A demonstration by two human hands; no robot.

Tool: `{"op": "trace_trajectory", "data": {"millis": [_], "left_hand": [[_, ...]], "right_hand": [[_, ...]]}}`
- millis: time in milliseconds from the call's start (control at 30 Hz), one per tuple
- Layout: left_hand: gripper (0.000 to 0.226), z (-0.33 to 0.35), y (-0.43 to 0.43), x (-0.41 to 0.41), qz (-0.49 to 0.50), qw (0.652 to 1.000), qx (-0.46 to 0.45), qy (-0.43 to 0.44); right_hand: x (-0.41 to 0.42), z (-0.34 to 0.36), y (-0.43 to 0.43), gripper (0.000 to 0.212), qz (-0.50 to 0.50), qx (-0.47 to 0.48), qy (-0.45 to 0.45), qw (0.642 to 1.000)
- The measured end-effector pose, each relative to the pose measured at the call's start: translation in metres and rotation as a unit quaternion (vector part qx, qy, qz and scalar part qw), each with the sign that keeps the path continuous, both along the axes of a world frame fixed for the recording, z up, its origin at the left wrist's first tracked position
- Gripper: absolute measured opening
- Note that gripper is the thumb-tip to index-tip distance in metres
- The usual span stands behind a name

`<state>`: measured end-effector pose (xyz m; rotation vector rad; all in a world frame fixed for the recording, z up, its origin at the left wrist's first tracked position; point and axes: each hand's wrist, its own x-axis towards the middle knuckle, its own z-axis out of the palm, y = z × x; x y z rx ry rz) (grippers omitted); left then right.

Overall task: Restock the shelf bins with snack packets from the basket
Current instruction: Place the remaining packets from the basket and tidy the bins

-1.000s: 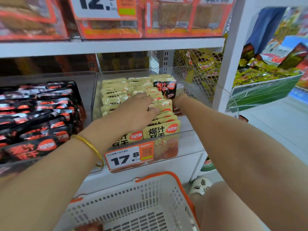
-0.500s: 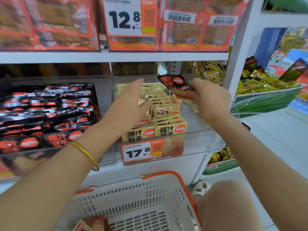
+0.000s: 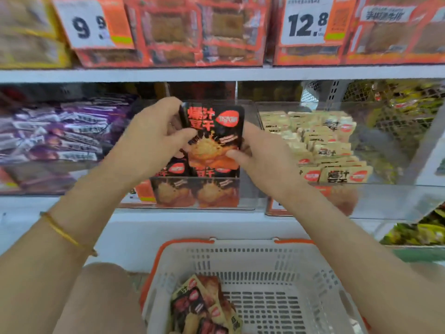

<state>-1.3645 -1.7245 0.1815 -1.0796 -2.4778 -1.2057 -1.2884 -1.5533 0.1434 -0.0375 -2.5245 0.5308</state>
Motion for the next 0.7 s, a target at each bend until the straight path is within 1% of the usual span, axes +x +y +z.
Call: {"op": "trace_trajectory", "data": {"millis": [100,167,200,267,333,367,433,500,533,567,700], "left_hand": [[0.006,-0.015,-0.004,-0.005,0.014,0.999,-0.034,-0.016],[0.015,-0.021,-0.002,-0.009,0.018,0.999,-0.043,-0.027],[0.015,-0.023,-0.002,-0.010,0.019,0.998,-0.047,-0.029],[0.014,-0.024,-0.001,-0.012,0.028,0.997,-0.067,-0.007],[0.019,-0.026,0.000,-0.016,0.043,0.994,-0.101,0.026],[0.020,-0.027,0.000,-0.017,0.050,0.991,-0.118,0.038],[0.016,-0.029,0.002,-0.016,0.052,0.990,-0.124,0.045],[0.025,-0.031,0.003,-0.016,0.037,0.995,-0.088,0.036],[0.026,-0.032,0.003,-0.016,0.027,0.996,-0.069,0.040],[0.023,-0.034,0.004,-0.017,0.023,0.996,-0.059,0.058],[0.013,-0.045,0.007,-0.028,0.053,0.985,-0.095,0.135]], "right_hand": [[-0.009,-0.008,-0.003,0.030,-0.022,0.011,-0.035,0.999],[-0.012,-0.012,-0.004,0.028,-0.032,0.014,-0.048,0.998],[-0.013,-0.013,-0.004,0.027,-0.035,0.010,-0.052,0.998],[-0.013,-0.014,-0.007,0.030,-0.032,-0.026,-0.051,0.998],[-0.011,-0.013,-0.010,0.036,-0.018,-0.080,-0.030,0.996],[-0.010,-0.013,-0.012,0.036,-0.014,-0.093,-0.017,0.995],[-0.009,-0.014,-0.016,0.037,-0.022,-0.077,-0.004,0.997],[-0.009,-0.015,-0.018,0.042,-0.036,-0.047,0.000,0.998],[-0.009,-0.016,-0.019,0.043,-0.043,-0.031,-0.002,0.999],[-0.008,-0.016,-0.019,0.042,-0.047,-0.014,-0.004,0.999],[-0.010,-0.020,-0.018,0.026,-0.069,0.036,-0.014,0.997]]}}
